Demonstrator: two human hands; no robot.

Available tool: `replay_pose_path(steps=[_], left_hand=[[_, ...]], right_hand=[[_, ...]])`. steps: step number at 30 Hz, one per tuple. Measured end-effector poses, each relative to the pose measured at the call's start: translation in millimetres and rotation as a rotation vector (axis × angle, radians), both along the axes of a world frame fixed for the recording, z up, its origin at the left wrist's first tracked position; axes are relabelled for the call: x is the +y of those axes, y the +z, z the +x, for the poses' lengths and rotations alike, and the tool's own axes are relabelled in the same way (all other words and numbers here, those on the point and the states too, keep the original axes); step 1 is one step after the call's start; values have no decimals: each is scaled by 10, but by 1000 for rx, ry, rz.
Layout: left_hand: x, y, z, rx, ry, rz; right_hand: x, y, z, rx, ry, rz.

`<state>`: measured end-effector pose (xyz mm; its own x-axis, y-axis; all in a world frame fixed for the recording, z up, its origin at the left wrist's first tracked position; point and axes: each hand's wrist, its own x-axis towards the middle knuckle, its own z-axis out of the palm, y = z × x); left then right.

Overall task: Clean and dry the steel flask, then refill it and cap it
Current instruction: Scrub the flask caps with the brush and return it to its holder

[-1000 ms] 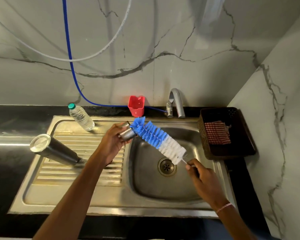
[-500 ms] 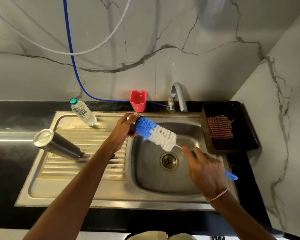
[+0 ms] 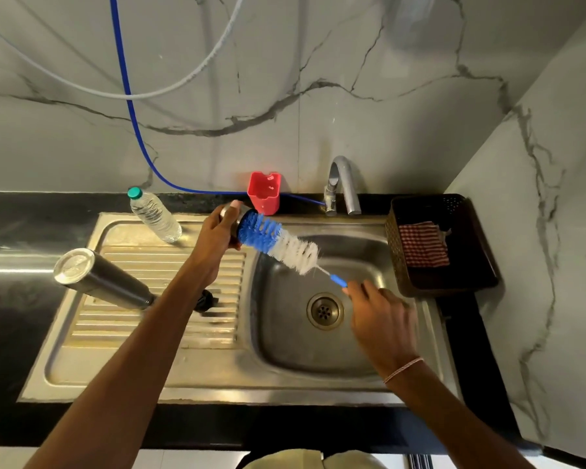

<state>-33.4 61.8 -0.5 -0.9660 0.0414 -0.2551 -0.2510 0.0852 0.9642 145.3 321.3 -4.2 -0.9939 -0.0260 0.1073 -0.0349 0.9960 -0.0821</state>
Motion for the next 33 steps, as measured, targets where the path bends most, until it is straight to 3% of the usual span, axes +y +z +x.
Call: replay_pose_path(steps=[1, 3, 6, 7, 8, 9, 11, 13, 14, 15, 16, 18, 19, 20, 21, 23, 25, 27, 29, 30, 31, 33], left_hand=[[8, -7, 5, 6, 9, 11], [8, -10, 7, 0, 13, 52], [-7, 29, 20, -5, -38, 60], [-10, 40, 27, 7, -54, 41], [-10, 47, 34, 18, -61, 22], [-3, 50, 42, 26, -61, 9], [28, 50, 54, 19, -51, 1], [39, 42, 66, 2, -44, 8], [38, 36, 70, -3, -45, 18], [33, 33, 74, -4, -53, 32], [28, 43, 73, -3, -66, 50], [4, 65, 59, 2, -107, 67], [-12, 75, 52, 8, -127, 64], [-25, 78, 56, 13, -133, 60], [-26, 68, 65, 16, -123, 55], [1, 34, 81, 20, -83, 29], [42, -6, 96, 25, -42, 5], [60, -18, 101, 34, -31, -6], [38, -25, 98, 39, -65, -13], [30, -27, 99, 39, -85, -17], [23, -32, 106, 40, -92, -26], [19, -45, 124, 41, -71, -51]], right_hand=[[-22, -32, 6, -19, 54, -82], [-32, 18, -94, -157, 111, -504], [108, 240, -216, -665, -151, -1387], [163, 291, -247, -723, -211, -1462], [206, 291, -249, -699, -205, -1401], [210, 278, -219, -585, -126, -1188], [206, 145, -131, -209, 14, -482], [179, 58, -45, -52, 30, -107], [131, 28, -25, -13, 48, -97], [112, 20, -31, -39, 39, -229], [108, 37, -67, -160, -27, -490], [128, 113, -148, -618, -271, -1229], [153, 150, -176, -743, -323, -1403], [181, 135, -185, -722, -298, -1380], [198, 115, -171, -592, -227, -1192], [249, -4, -127, -159, -74, -510], [196, -24, -96, -12, -62, -253], [116, -64, -113, -64, -23, -438], [136, -60, -163, -356, -136, -896], [149, -21, -181, -501, -190, -1024], [164, -1, -186, -525, -183, -1035], [210, -40, -149, -288, -76, -744]])
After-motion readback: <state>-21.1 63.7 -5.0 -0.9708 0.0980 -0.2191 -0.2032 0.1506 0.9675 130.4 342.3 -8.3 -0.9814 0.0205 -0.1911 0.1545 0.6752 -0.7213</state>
